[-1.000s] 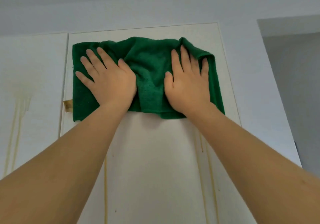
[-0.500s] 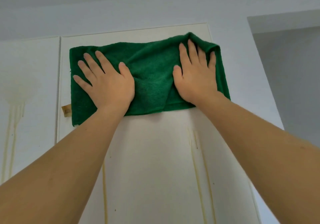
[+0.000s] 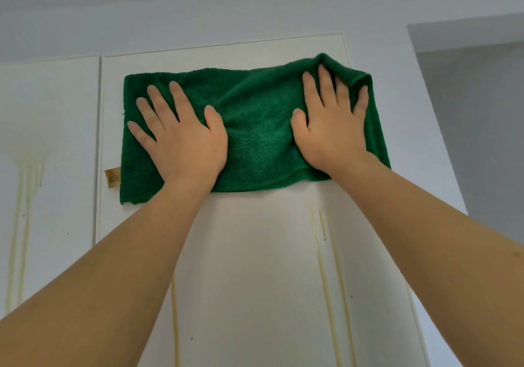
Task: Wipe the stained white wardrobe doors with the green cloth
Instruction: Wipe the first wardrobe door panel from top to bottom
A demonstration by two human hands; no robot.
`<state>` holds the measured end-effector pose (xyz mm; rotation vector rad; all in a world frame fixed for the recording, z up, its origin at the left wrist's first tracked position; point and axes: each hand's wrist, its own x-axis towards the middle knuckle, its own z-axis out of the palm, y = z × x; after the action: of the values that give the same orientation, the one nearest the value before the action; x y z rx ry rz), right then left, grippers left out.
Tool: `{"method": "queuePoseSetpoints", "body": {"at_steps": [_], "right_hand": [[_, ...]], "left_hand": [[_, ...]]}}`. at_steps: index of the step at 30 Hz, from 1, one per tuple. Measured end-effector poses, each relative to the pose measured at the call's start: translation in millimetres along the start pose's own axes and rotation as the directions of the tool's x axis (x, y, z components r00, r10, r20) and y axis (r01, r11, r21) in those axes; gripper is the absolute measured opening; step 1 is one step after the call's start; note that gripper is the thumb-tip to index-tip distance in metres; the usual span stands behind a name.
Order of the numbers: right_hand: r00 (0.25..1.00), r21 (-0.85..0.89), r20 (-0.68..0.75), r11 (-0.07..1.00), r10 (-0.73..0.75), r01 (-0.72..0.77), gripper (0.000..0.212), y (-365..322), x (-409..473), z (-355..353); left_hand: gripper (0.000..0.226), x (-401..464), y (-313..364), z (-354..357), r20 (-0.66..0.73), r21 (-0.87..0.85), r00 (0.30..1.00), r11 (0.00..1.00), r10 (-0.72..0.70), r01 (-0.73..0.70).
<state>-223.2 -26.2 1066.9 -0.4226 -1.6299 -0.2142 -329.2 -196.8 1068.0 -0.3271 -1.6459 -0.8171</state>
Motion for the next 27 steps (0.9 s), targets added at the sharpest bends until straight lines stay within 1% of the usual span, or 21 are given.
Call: {"method": "queuePoseSetpoints", "body": {"at_steps": [3, 6, 8, 11, 13, 15, 16, 17, 19, 21, 24, 25, 27], "right_hand": [[0.999, 0.004, -0.022, 1.000, 0.031, -0.031, 0.067, -7.4, -21.6, 3.4], [1.000, -0.019, -0.026, 1.000, -0.007, 0.006, 0.068, -21.3, -73.2, 11.5], [0.999, -0.055, -0.026, 0.998, -0.029, 0.027, 0.068, -23.9, -88.9, 12.8], [0.999, -0.027, -0.040, 1.000, 0.005, -0.006, 0.071, -34.9, -85.2, 11.4], [0.999, -0.023, -0.052, 1.000, 0.010, -0.011, 0.072, -45.5, -79.7, 12.1], [0.998, -0.020, -0.059, 1.000, -0.009, 0.008, 0.069, -65.1, -79.4, 16.2], [0.998, -0.013, -0.065, 1.000, -0.015, 0.014, 0.068, -76.6, -79.3, 18.3], [0.997, -0.005, -0.071, 1.000, -0.013, 0.013, 0.067, -85.7, -78.5, 20.1], [0.998, -0.002, -0.069, 1.000, -0.009, 0.009, 0.068, -95.9, -78.9, 21.9], [0.998, -0.018, -0.064, 1.000, -0.027, 0.026, 0.069, -92.7, -80.5, 23.4], [0.996, -0.011, -0.060, 0.998, -0.069, 0.069, 0.068, -87.5, -87.7, 23.9], [0.995, -0.007, -0.068, 0.997, -0.077, 0.077, 0.067, -89.4, -91.0, 24.3], [0.993, 0.008, -0.080, 0.996, -0.085, 0.086, 0.065, -95.6, -97.1, 24.6]], "left_hand": [[0.069, -0.2, -2.7, -0.8, 0.003, 0.001, 1.000, 1.000, 0.004, -0.004], [0.068, -4.7, -5.2, -1.0, -0.013, -0.002, 0.998, 0.998, 0.057, -0.057], [0.067, -20.6, -4.2, 1.2, -0.015, -0.011, 0.991, 0.991, 0.132, -0.132], [0.064, -57.2, -21.5, 2.5, -0.001, -0.012, 0.964, 0.964, 0.265, -0.265], [0.061, -69.3, -36.3, 2.8, 0.036, 0.010, 0.922, 0.923, 0.385, -0.385], [0.061, -56.5, -50.4, -2.3, 0.101, 0.039, 0.885, 0.887, 0.454, -0.460], [0.060, -42.9, -56.0, -3.9, 0.109, 0.050, 0.883, 0.885, 0.456, -0.463], [0.060, -26.5, -59.0, -6.7, 0.102, 0.048, 0.896, 0.898, 0.431, -0.437], [0.060, 1.7, -64.5, -12.1, 0.079, 0.023, 0.942, 0.945, 0.325, -0.328], [0.061, 5.9, -67.4, -12.3, 0.049, 0.006, 0.973, 0.974, 0.224, -0.225], [0.067, -44.1, -76.2, -9.0, -0.016, 0.007, 0.996, 0.996, 0.090, -0.090], [0.068, -67.9, -81.3, -8.8, -0.014, 0.021, 0.996, 0.996, 0.085, -0.085], [0.068, -97.5, -91.9, -9.7, 0.046, 0.052, 0.991, 0.991, 0.123, -0.125]]}}
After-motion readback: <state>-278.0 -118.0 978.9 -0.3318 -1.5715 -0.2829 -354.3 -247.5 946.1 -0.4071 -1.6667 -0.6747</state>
